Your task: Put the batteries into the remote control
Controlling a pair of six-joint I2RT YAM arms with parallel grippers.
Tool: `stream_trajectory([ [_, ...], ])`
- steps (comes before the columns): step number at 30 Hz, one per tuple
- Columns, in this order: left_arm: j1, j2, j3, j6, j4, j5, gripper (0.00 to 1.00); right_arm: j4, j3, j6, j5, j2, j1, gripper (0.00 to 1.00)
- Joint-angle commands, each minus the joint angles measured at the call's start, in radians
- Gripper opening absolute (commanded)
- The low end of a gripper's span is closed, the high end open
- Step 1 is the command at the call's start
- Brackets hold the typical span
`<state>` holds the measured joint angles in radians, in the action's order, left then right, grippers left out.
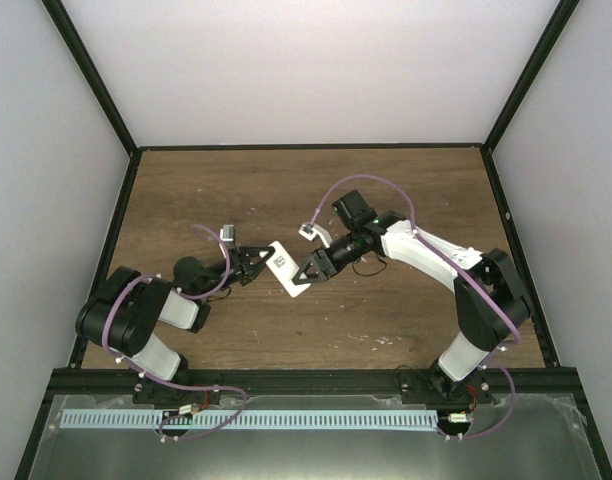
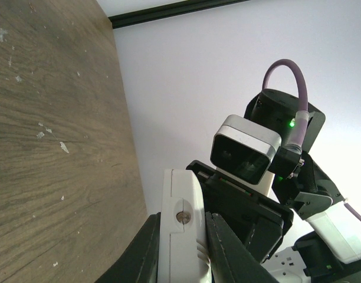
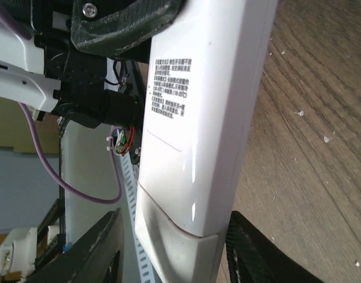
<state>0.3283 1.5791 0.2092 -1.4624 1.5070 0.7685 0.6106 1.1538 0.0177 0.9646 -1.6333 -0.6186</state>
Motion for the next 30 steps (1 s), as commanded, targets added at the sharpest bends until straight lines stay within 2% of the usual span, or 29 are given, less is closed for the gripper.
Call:
stream_trajectory([
  [1,0.005,-0.018,0.016,0.010,0.069,-0.003,0.00,0.021,0.049,-0.015,0.027,-0.017,-0.001,0.38],
  [5,0.005,-0.017,0.013,0.016,0.066,-0.003,0.00,0.028,0.050,-0.016,0.030,-0.026,-0.005,0.32],
  [22,0.010,-0.040,0.023,0.046,0.017,-0.008,0.00,0.031,0.064,-0.014,0.011,-0.044,-0.026,0.19],
  [28,0.015,-0.042,0.025,0.048,0.012,-0.006,0.00,0.016,0.073,-0.002,-0.002,-0.039,-0.026,0.19],
  [29,0.014,-0.042,0.024,0.049,0.010,-0.006,0.00,0.016,0.073,-0.002,-0.010,-0.036,-0.026,0.22],
  [30,0.015,-0.042,0.024,0.050,0.010,-0.006,0.00,0.015,0.073,0.000,-0.018,-0.032,-0.026,0.29],
])
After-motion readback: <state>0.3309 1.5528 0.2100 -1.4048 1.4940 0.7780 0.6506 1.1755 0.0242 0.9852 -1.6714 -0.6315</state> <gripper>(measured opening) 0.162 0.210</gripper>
